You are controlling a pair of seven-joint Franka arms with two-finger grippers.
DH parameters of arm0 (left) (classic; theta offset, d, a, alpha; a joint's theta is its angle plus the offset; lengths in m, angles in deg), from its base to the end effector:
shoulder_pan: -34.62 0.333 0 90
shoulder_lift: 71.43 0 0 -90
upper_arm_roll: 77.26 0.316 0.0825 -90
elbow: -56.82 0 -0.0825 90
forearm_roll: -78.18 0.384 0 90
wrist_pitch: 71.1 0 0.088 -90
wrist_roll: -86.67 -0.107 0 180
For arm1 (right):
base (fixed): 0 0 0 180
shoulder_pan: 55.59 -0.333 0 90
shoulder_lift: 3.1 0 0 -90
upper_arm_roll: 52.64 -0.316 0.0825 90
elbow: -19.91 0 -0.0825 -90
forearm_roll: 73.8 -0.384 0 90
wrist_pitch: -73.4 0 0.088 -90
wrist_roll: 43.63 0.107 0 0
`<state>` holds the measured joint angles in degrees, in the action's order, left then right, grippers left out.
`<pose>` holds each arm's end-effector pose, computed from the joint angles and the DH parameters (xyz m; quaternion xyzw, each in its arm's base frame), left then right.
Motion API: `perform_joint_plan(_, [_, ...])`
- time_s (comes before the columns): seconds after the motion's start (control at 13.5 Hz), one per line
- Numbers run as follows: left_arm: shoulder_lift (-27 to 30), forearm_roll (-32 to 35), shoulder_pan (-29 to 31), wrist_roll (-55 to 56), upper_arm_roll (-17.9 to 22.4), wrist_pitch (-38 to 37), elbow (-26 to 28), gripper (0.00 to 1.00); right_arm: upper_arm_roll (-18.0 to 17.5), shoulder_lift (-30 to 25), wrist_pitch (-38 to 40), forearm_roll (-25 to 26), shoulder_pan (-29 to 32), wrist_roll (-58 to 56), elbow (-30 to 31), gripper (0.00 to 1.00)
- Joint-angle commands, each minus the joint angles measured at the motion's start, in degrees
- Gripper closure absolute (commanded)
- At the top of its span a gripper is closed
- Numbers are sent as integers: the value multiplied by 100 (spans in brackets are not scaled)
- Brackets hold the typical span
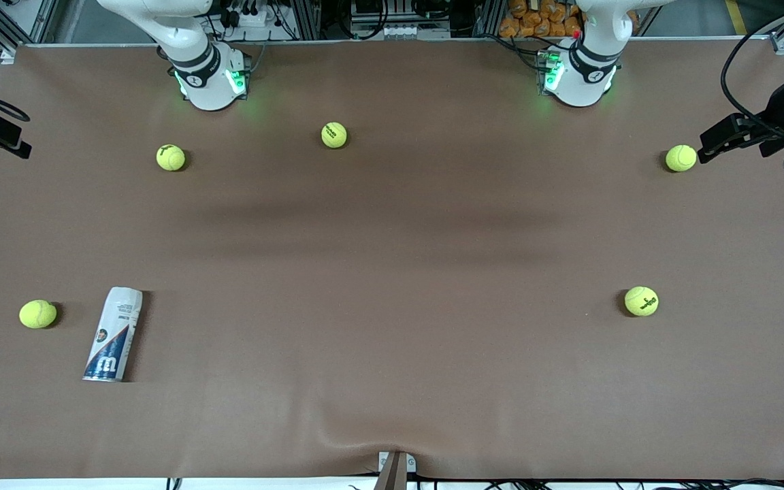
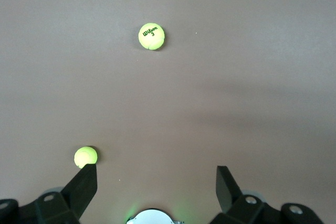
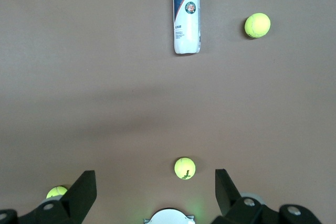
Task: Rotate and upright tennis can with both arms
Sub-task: 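Reach the right gripper down to the lying Wilson tennis can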
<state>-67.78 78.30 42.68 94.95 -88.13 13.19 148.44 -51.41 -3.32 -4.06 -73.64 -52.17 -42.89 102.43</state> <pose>0.5236 -0.0289 0.6366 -0.9983 -0.0481 0.0318 0.0102 0.5277 -0.0433 0.6685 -0.9980 0.0472 0.0422 0.0001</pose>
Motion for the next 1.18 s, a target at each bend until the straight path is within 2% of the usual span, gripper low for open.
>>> perform_joint_plan(0.0, [-22,58,11,-116,-29,0,-57,0,-9,-57,29,37,27,66,-7,0])
perform_joint_plan(0.3, [-57,85,46,-222,-20,9,-74,0,-9,-48,38,37,9,66,46,0])
perform_joint_plan(0.44, [-110,23,73,-222,-2,9,-74,0,-1,170,-111,63,18,57,72,0])
perform_joint_plan(0.67, [-119,14,73,-222,-2,9,-65,0,-1,1310,-785,160,140,57,37,0])
perform_joint_plan(0.81, [-154,14,90,-222,32,18,-74,0,-1,2198,-1593,151,167,49,19,0])
perform_joint_plan(1.11, [-198,14,90,-222,42,114,-74,0,-1,3474,-3439,142,228,-433,28,0])
